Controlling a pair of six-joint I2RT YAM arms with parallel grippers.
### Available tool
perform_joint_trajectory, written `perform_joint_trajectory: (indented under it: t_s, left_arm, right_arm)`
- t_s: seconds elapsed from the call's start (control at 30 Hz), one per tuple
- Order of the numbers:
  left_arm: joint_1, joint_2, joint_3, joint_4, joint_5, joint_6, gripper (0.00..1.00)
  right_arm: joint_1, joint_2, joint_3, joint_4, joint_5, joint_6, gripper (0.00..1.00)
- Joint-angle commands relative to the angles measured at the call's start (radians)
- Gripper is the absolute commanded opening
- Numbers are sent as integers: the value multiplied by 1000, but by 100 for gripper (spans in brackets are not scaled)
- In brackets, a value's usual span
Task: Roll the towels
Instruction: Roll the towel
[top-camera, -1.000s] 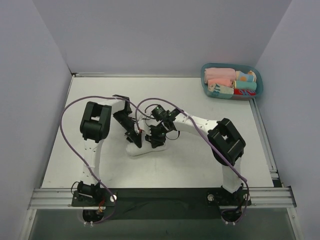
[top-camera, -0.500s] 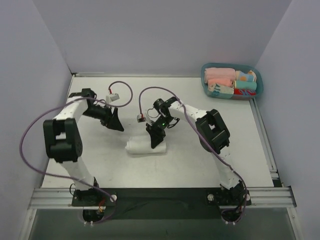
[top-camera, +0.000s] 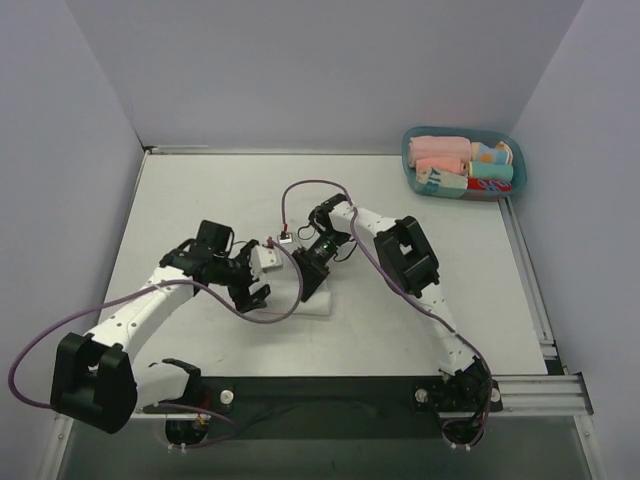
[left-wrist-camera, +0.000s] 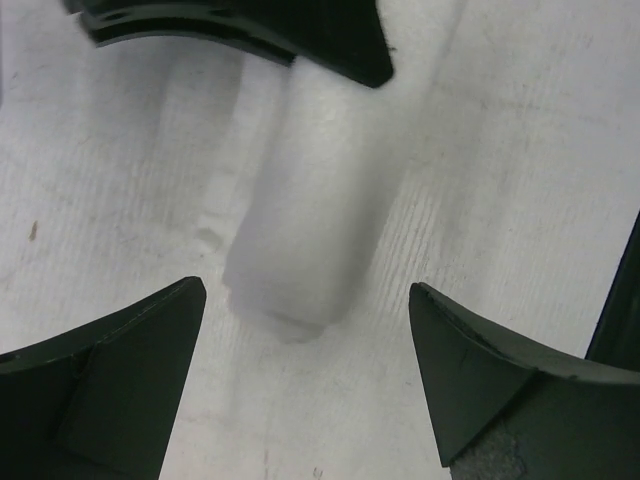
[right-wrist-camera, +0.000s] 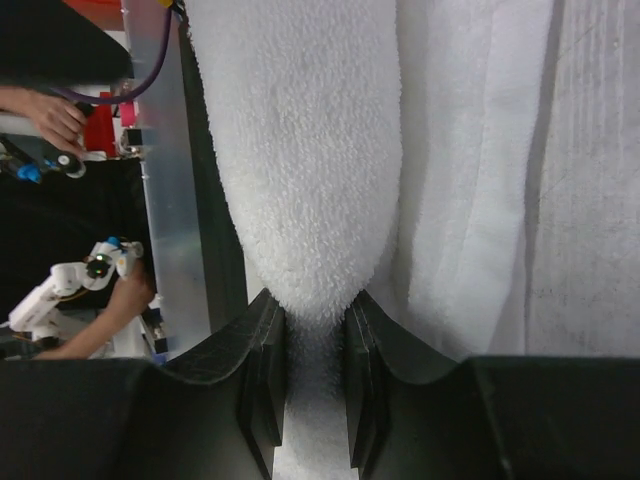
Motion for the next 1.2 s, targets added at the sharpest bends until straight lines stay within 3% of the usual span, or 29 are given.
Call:
perform_joint_trajectory:
  t_s: [0.0,0.17,0.37,0.47,0.5,0.6,0.73,0.77,0.9,1.17]
  left_arm:
    - [-142,-40,-70,209,-177,77,94]
    - [-318,12,-147,358,-295,106,94]
    - [-384,69,-202,502,-367,154,94]
    - [-400,110,-216,515,-373,190,89]
    - [-404,130,-216,510,-376,200,76]
    - [-411,161,-193,420,-375,209,46]
    - [-403,177,-150,259,-317,220,31]
    - [-401,193,-141,181,-295,224,29]
    - [-365,278,-42,23,-202,195,23]
    - [-216,619,300,-309,18,163,22]
  right_arm:
    - [1,74,35,-62,73,32,0]
    - [-10,105,51,-73,71,82,0]
    - [-10,123,63,-89,69,102,0]
    - [-10,126,72,-89,71,113,0]
    - [-10,126,75,-89,76,124,0]
    - [-27,105,83,-84,108,159,1]
    - [-77,-4,77,-72,126,191,26]
    - [-92,-30,72,-64,131,200,34]
    - [-177,-171,34,6,172,254,43]
    - [-280,-574,-236,213,368,277,47]
